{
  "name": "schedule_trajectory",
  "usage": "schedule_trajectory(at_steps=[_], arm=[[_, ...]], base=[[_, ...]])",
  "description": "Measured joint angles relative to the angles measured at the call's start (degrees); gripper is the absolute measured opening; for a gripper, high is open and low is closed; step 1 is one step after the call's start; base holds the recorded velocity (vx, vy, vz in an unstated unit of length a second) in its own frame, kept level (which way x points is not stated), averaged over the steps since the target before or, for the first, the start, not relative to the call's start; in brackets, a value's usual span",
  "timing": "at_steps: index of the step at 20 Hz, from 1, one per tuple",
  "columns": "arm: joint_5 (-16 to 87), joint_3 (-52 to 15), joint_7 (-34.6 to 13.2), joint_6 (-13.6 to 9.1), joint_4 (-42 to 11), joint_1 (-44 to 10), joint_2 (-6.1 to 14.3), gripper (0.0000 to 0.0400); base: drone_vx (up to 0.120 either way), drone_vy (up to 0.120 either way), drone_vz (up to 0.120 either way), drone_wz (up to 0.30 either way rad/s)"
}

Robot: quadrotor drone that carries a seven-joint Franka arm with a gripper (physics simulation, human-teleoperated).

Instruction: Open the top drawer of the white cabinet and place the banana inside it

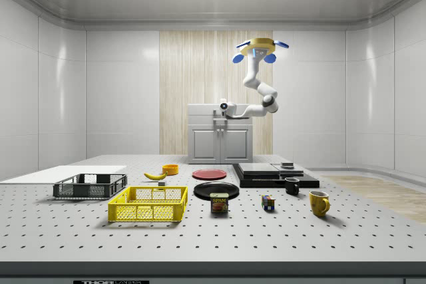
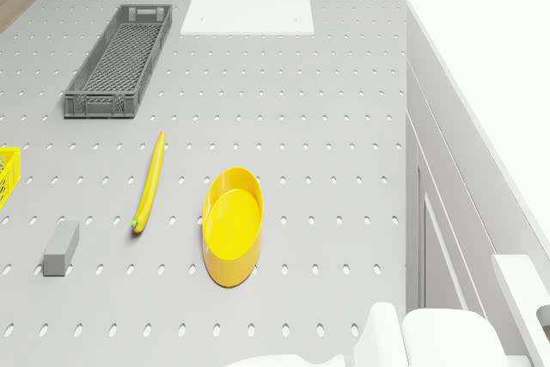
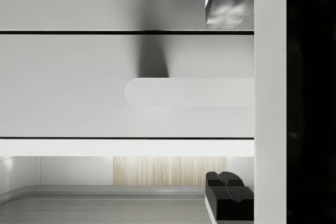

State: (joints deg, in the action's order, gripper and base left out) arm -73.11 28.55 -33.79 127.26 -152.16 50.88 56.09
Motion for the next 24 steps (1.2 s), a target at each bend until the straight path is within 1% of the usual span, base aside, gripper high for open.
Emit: schedule_trajectory(at_steps=[4, 8, 14, 18, 24], arm=[[-2.7, -1.6, 1.3, 0.7, 0.5, 0.4, -1.8, 0.0400], [-4.4, -2.8, 2.2, 0.6, 0.8, 0.0, -2.9, 0.0400], [-5.7, -3.1, 3.3, -0.8, 2.1, -0.8, -5.3, 0.0400], [-6.3, -3.5, 3.7, -1.7, 2.5, -1.7, -6.3, 0.0400], [-8.4, -5.1, 4.6, -2.1, 3.2, -2.5, -8.1, 0.0400]], base=[[0.000, 0.000, 0.000, 0.000], [0.000, 0.000, 0.000, 0.000], [0.000, 0.000, 0.000, 0.000], [0.000, 0.000, 0.000, 0.000], [0.000, 0.000, 0.000, 0.000]])
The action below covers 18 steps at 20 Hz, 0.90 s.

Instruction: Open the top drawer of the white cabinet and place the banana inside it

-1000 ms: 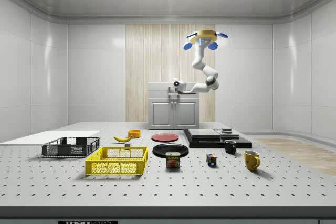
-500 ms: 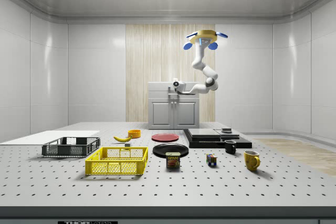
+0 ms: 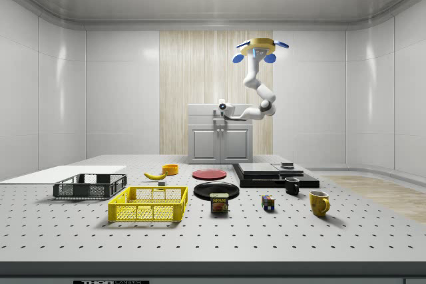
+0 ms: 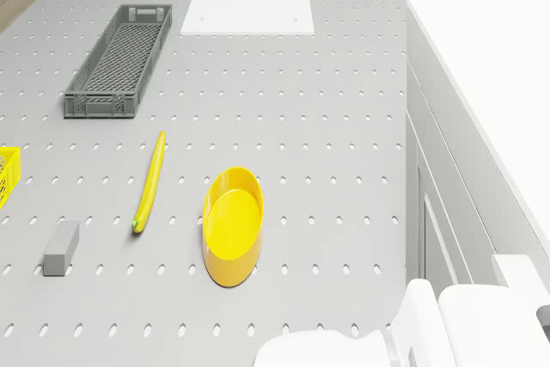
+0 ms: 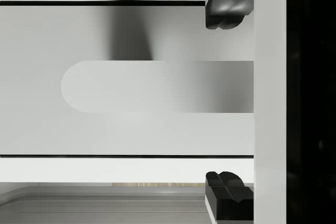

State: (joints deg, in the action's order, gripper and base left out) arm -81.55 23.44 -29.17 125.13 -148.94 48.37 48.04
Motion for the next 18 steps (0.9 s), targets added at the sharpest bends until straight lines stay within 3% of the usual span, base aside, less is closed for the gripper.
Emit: schedule_trajectory(at_steps=[12, 13, 15, 18], arm=[[-1.7, -2.8, -0.5, -1.9, 1.2, -3.0, -1.5, 0.0400], [-1.8, -2.9, -0.5, -2.1, 1.3, -3.3, -1.6, 0.0335], [-2.0, -3.3, -0.5, -2.5, 1.3, -3.8, -1.7, 0.0244], [-2.3, -3.8, -0.5, -3.0, 1.4, -4.6, -1.9, 0.0171]], base=[[0.000, 0.000, 0.000, 0.000], [0.000, 0.000, 0.000, 0.000], [0.000, 0.000, 0.000, 0.000], [0.000, 0.000, 0.000, 0.000]])
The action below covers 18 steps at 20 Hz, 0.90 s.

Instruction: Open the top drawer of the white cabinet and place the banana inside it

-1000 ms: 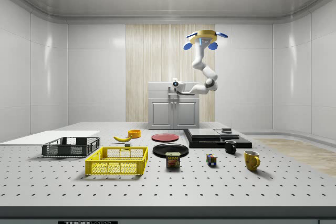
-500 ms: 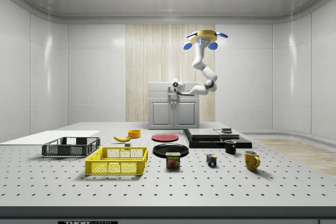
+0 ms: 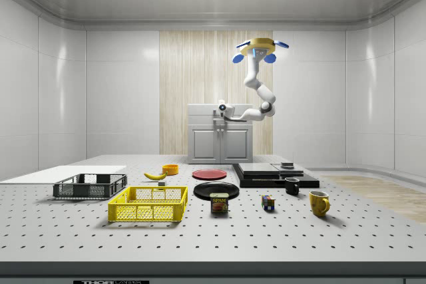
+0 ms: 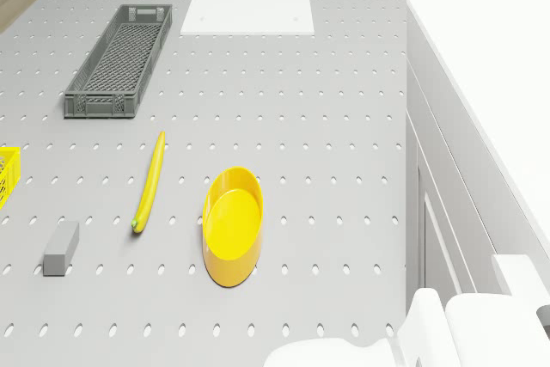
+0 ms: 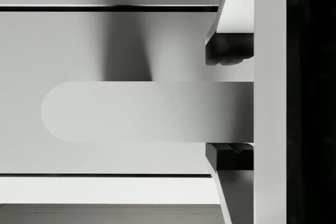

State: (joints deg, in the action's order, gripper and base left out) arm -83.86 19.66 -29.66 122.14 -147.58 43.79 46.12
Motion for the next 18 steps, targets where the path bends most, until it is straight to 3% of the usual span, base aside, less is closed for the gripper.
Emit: schedule_trajectory(at_steps=[2, 4, 6, 7, 8, 9, 12, 17, 18], arm=[[-0.2, -0.3, 0.0, -0.3, 0.0, -0.5, -0.1, 0.0145], [0.2, -0.6, 0.4, -0.6, 0.1, -1.0, -0.2, 0.0154], [-0.1, -0.8, 0.6, -0.9, 0.1, -1.4, -0.4, 0.0138], [-0.2, -1.0, 0.0, -1.1, 0.1, -1.6, -0.4, 0.0137], [0.5, -1.2, -2.1, -1.2, 0.3, -1.9, -0.2, 0.0162], [-0.1, -0.8, 1.5, -1.6, -0.2, -2.1, -0.6, 0.0148], [0.7, -0.5, 0.5, -2.9, -0.5, -3.3, 0.1, 0.0125], [3.2, 0.8, -1.6, -5.3, -1.0, -5.4, 1.6, 0.0132], [3.0, 1.2, 0.7, -5.8, -1.4, -5.7, 1.3, 0.0140]], base=[[0.000, 0.000, 0.000, 0.000], [0.000, 0.000, 0.000, 0.000], [0.000, 0.000, 0.000, 0.000], [0.000, 0.000, 0.000, 0.000], [0.000, 0.000, 0.000, 0.000], [0.000, 0.000, 0.000, 0.000], [0.000, 0.000, 0.000, 0.000], [0.000, 0.000, 0.000, 0.000], [0.000, 0.000, 0.000, 0.000]])
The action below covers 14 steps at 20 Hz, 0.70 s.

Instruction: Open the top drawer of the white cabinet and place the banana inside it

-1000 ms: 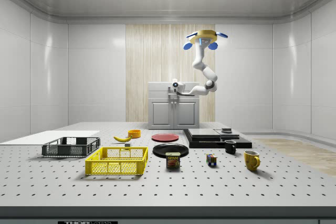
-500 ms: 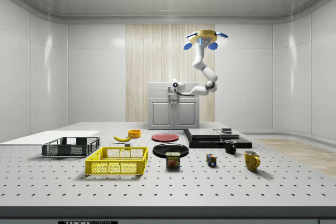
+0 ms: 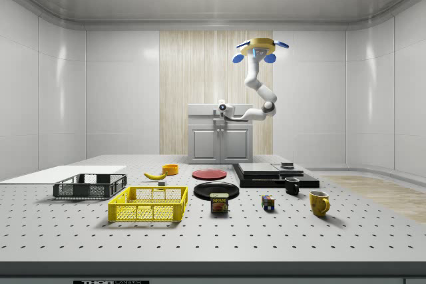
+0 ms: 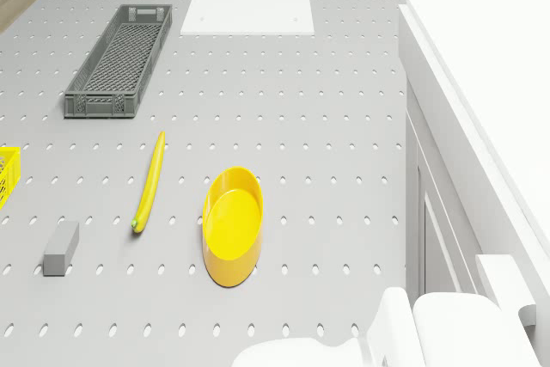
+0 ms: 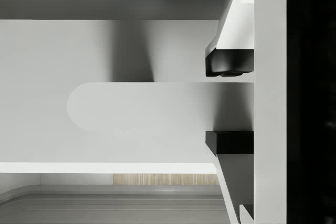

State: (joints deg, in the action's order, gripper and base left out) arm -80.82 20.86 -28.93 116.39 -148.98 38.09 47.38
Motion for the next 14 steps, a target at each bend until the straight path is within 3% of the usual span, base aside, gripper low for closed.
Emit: schedule_trajectory(at_steps=[1, 2, 9, 10, 13, 14], arm=[[1.4, -0.2, -4.6, -0.1, 0.5, -0.4, 0.9, 0.0159], [3.4, -0.1, -7.8, -0.2, 0.9, -0.5, 1.9, 0.0212], [5.6, 2.9, -5.5, -2.7, 0.1, -1.7, 2.9, 0.0154], [5.5, 3.7, -2.5, -3.2, -0.5, -2.0, 2.5, 0.0146], [8.1, 4.9, -6.6, -4.4, 0.0, -2.7, 4.1, 0.0158], [9.5, 5.6, -7.0, -4.5, 0.1, -2.7, 4.7, 0.0189]], base=[[0.000, 0.000, 0.000, 0.000], [0.000, 0.000, 0.000, 0.000], [0.000, 0.000, 0.000, 0.000], [0.000, 0.000, 0.000, 0.000], [0.000, 0.000, 0.000, 0.000], [0.000, 0.000, 0.000, 0.000]])
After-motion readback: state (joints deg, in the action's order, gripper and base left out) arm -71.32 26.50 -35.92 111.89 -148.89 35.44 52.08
